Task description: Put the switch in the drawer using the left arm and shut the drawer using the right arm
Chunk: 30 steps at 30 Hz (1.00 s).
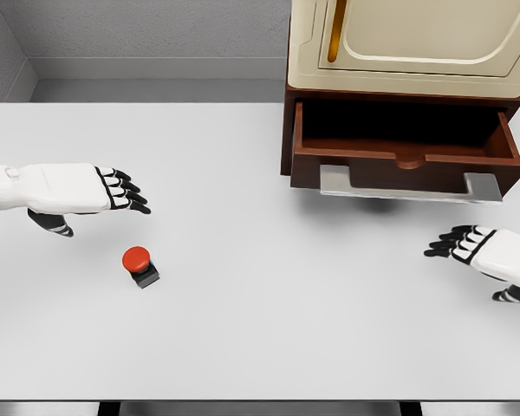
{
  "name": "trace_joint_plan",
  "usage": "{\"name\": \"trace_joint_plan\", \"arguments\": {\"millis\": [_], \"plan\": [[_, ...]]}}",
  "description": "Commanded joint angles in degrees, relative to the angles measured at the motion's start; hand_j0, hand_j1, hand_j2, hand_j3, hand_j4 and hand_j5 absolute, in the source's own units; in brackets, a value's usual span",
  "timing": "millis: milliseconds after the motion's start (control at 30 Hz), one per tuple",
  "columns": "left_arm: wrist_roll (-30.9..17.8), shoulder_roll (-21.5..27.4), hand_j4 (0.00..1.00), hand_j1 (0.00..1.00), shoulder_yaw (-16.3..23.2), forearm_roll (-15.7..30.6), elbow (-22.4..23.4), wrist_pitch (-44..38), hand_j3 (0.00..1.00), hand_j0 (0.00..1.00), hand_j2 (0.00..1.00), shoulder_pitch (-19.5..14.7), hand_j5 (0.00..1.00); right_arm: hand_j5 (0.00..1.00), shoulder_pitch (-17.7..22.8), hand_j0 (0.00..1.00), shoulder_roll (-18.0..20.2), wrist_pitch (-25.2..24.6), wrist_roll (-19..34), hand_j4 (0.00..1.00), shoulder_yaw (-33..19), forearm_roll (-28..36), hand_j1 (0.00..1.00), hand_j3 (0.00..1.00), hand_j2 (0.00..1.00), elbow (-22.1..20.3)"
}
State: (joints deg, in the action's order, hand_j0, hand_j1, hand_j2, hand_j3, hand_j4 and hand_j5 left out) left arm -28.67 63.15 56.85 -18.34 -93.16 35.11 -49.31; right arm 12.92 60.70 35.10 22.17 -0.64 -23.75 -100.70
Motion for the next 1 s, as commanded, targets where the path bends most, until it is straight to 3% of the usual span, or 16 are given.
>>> {"name": "trace_joint_plan", "arguments": {"millis": [0, 233, 333, 467, 600, 700, 833, 967], "plan": [[0.0, 0.0, 1.0, 1.0, 0.0, 0.1, 0.0, -0.1, 1.0, 1.0, 1.0, 0.0, 1.0, 1.0, -0.4, 1.0, 0.1, -0.1, 0.0, 1.0, 0.3, 0.6, 1.0, 1.0, 1.0, 0.0], [-0.1, -1.7, 1.0, 1.0, 3.4, 0.0, -0.6, -0.1, 1.0, 1.0, 1.0, 0.3, 1.0, 0.98, -1.1, 0.98, 0.0, -0.1, 0.0, 0.98, 0.2, 0.7, 0.98, 0.98, 0.98, 0.1], [-0.1, -3.2, 1.0, 1.0, 4.6, 0.1, -0.8, -0.1, 1.0, 1.0, 1.0, 0.4, 1.0, 0.65, -0.2, 0.65, -0.1, -0.1, 2.6, 0.65, -3.1, 0.7, 0.65, 0.65, 0.65, 0.2], [0.0, -3.3, 1.0, 1.0, 4.6, 0.2, -2.8, -0.1, 1.0, 1.0, 1.0, 1.4, 1.0, 0.65, 2.5, 0.65, -0.7, -0.1, 2.8, 0.65, -7.6, 1.7, 0.65, 0.65, 0.65, 1.4], [0.1, -3.1, 1.0, 1.0, 4.6, 0.3, -3.6, -0.1, 1.0, 1.0, 1.0, 1.7, 1.0, 0.68, 5.3, 0.68, -5.3, -0.1, 5.4, 0.68, -15.0, 1.8, 0.68, 0.68, 0.68, 1.1], [0.1, -3.1, 1.0, 1.0, 4.6, 0.3, -3.6, -0.1, 1.0, 1.0, 1.0, 2.0, 1.0, 0.7, 6.0, 0.7, -8.4, -0.1, 9.0, 0.7, -16.2, 1.9, 0.7, 0.7, 0.7, 0.7], [0.2, -3.1, 0.96, 0.96, 4.6, 0.3, -3.8, -0.1, 0.96, 0.96, 0.96, 2.4, 0.96, 0.59, 6.9, 0.59, -10.6, -0.1, 10.5, 0.59, -18.7, 2.6, 0.59, 0.59, 0.59, 0.3], [0.0, -3.0, 0.86, 0.86, 5.2, 0.1, -4.0, -0.1, 0.86, 0.86, 0.86, 2.5, 0.86, 0.59, 7.6, 0.59, -13.1, -0.1, 12.8, 0.59, -20.9, 9.5, 0.59, 0.59, 0.59, 0.3]]}}
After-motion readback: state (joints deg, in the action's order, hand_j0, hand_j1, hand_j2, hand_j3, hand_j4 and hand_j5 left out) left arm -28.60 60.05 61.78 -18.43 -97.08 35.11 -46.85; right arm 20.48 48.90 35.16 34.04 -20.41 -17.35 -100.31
